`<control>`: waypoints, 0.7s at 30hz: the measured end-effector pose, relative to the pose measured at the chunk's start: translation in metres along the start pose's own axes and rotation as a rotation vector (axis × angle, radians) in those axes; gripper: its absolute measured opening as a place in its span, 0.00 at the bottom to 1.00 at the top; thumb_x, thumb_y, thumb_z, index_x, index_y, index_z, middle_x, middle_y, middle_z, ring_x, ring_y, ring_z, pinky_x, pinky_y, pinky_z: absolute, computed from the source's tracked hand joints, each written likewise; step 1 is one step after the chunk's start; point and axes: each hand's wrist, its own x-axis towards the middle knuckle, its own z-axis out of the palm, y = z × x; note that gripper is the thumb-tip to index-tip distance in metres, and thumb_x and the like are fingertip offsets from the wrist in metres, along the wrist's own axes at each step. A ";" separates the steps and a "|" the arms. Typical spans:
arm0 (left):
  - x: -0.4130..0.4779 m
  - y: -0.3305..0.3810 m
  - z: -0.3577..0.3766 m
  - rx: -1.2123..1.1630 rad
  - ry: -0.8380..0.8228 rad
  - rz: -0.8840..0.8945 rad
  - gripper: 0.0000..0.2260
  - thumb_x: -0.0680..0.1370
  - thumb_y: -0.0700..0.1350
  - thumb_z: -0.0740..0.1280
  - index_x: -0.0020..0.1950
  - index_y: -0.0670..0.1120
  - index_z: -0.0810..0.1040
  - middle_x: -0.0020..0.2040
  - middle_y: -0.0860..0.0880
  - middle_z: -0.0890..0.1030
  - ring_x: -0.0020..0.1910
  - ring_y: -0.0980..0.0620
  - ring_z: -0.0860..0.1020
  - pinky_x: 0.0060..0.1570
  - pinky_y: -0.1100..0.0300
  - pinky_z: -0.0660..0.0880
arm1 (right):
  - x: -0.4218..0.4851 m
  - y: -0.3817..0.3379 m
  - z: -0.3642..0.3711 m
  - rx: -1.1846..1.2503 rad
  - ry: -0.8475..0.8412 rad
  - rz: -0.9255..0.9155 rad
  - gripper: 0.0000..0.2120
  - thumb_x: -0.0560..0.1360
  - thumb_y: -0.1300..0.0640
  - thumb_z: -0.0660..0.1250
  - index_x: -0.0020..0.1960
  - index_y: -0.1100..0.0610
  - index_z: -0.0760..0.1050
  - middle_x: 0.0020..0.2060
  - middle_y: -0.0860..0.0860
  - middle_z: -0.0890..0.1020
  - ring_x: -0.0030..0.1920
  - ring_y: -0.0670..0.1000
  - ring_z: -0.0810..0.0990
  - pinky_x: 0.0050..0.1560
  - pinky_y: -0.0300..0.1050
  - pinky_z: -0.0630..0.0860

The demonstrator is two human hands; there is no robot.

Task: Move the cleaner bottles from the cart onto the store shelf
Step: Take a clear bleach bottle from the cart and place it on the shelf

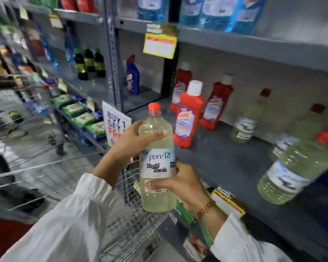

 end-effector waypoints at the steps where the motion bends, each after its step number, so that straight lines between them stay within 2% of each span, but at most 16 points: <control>1: 0.005 0.007 0.015 0.040 -0.050 0.025 0.18 0.65 0.52 0.76 0.51 0.49 0.78 0.41 0.53 0.86 0.38 0.57 0.83 0.32 0.65 0.76 | -0.004 0.002 -0.012 -0.024 0.063 -0.004 0.28 0.46 0.52 0.82 0.45 0.53 0.80 0.40 0.47 0.87 0.42 0.46 0.85 0.50 0.50 0.82; 2: 0.009 0.014 0.030 0.081 -0.111 0.046 0.11 0.68 0.51 0.75 0.47 0.51 0.79 0.38 0.55 0.86 0.37 0.59 0.83 0.32 0.66 0.76 | -0.008 0.004 -0.024 -0.064 0.129 -0.015 0.28 0.47 0.51 0.82 0.46 0.52 0.79 0.38 0.45 0.86 0.40 0.41 0.84 0.47 0.41 0.82; 3: 0.016 0.021 0.046 0.142 -0.185 0.077 0.08 0.70 0.51 0.74 0.45 0.51 0.80 0.36 0.55 0.85 0.36 0.59 0.83 0.33 0.66 0.77 | -0.011 0.006 -0.036 -0.105 0.193 -0.029 0.27 0.50 0.52 0.83 0.47 0.51 0.78 0.37 0.42 0.85 0.38 0.36 0.82 0.42 0.32 0.80; 4: 0.022 0.027 0.063 0.206 -0.248 0.114 0.07 0.69 0.52 0.74 0.44 0.51 0.81 0.36 0.55 0.85 0.36 0.58 0.82 0.34 0.65 0.77 | -0.014 0.008 -0.049 -0.136 0.259 -0.045 0.27 0.51 0.52 0.82 0.48 0.49 0.77 0.37 0.41 0.84 0.38 0.35 0.81 0.38 0.28 0.77; 7: 0.047 0.034 0.111 0.279 -0.349 0.197 0.10 0.67 0.47 0.76 0.47 0.53 0.83 0.40 0.56 0.86 0.41 0.59 0.83 0.42 0.63 0.77 | -0.009 0.025 -0.084 -0.211 0.532 -0.086 0.32 0.51 0.52 0.82 0.53 0.52 0.76 0.45 0.48 0.82 0.46 0.45 0.79 0.43 0.31 0.73; 8: 0.056 0.035 0.127 0.282 -0.367 0.228 0.12 0.66 0.46 0.77 0.47 0.56 0.83 0.42 0.57 0.86 0.44 0.60 0.83 0.46 0.63 0.78 | -0.003 0.033 -0.094 -0.229 0.616 -0.086 0.33 0.51 0.53 0.82 0.53 0.54 0.76 0.46 0.50 0.80 0.47 0.47 0.76 0.42 0.27 0.69; 10: 0.068 0.035 0.156 0.357 -0.364 0.292 0.16 0.63 0.49 0.79 0.44 0.67 0.80 0.43 0.61 0.84 0.47 0.61 0.82 0.51 0.65 0.76 | 0.010 0.046 -0.113 -0.215 0.729 -0.063 0.32 0.52 0.55 0.82 0.54 0.58 0.76 0.48 0.54 0.80 0.47 0.50 0.76 0.40 0.23 0.66; 11: 0.072 0.034 0.169 0.382 -0.381 0.317 0.17 0.62 0.50 0.79 0.41 0.70 0.78 0.41 0.64 0.83 0.46 0.62 0.81 0.50 0.69 0.75 | 0.016 0.052 -0.122 -0.195 0.768 -0.041 0.33 0.53 0.56 0.82 0.55 0.59 0.76 0.50 0.56 0.81 0.48 0.52 0.79 0.42 0.26 0.68; 13: 0.082 0.027 0.188 0.374 -0.417 0.336 0.18 0.63 0.47 0.80 0.41 0.65 0.76 0.39 0.66 0.79 0.41 0.67 0.79 0.44 0.78 0.72 | 0.026 0.059 -0.135 -0.153 0.822 0.013 0.33 0.55 0.58 0.81 0.57 0.61 0.75 0.53 0.58 0.83 0.52 0.56 0.82 0.46 0.39 0.75; 14: 0.087 0.022 0.195 0.370 -0.427 0.327 0.19 0.62 0.46 0.80 0.43 0.62 0.74 0.40 0.65 0.79 0.41 0.69 0.77 0.43 0.78 0.72 | 0.031 0.064 -0.140 -0.135 0.849 0.039 0.32 0.56 0.58 0.81 0.58 0.61 0.75 0.53 0.58 0.83 0.52 0.57 0.82 0.44 0.41 0.75; 16: 0.096 0.012 0.205 0.392 -0.437 0.324 0.25 0.61 0.48 0.80 0.53 0.57 0.74 0.45 0.60 0.80 0.48 0.63 0.79 0.51 0.71 0.74 | 0.041 0.072 -0.145 -0.120 0.899 0.077 0.31 0.59 0.57 0.80 0.59 0.61 0.73 0.53 0.58 0.83 0.53 0.59 0.81 0.42 0.41 0.71; 18: 0.103 0.005 0.209 0.411 -0.454 0.343 0.34 0.60 0.49 0.81 0.62 0.52 0.72 0.50 0.56 0.81 0.53 0.57 0.80 0.55 0.64 0.75 | 0.050 0.081 -0.147 -0.147 0.931 0.087 0.34 0.60 0.54 0.80 0.61 0.61 0.72 0.55 0.59 0.81 0.55 0.61 0.80 0.45 0.45 0.73; 21: 0.108 -0.005 0.211 0.396 -0.477 0.376 0.37 0.61 0.49 0.80 0.67 0.51 0.69 0.52 0.56 0.80 0.54 0.59 0.79 0.54 0.69 0.74 | 0.055 0.092 -0.140 -0.223 0.994 0.084 0.42 0.58 0.48 0.79 0.66 0.62 0.67 0.60 0.61 0.78 0.58 0.63 0.78 0.51 0.52 0.76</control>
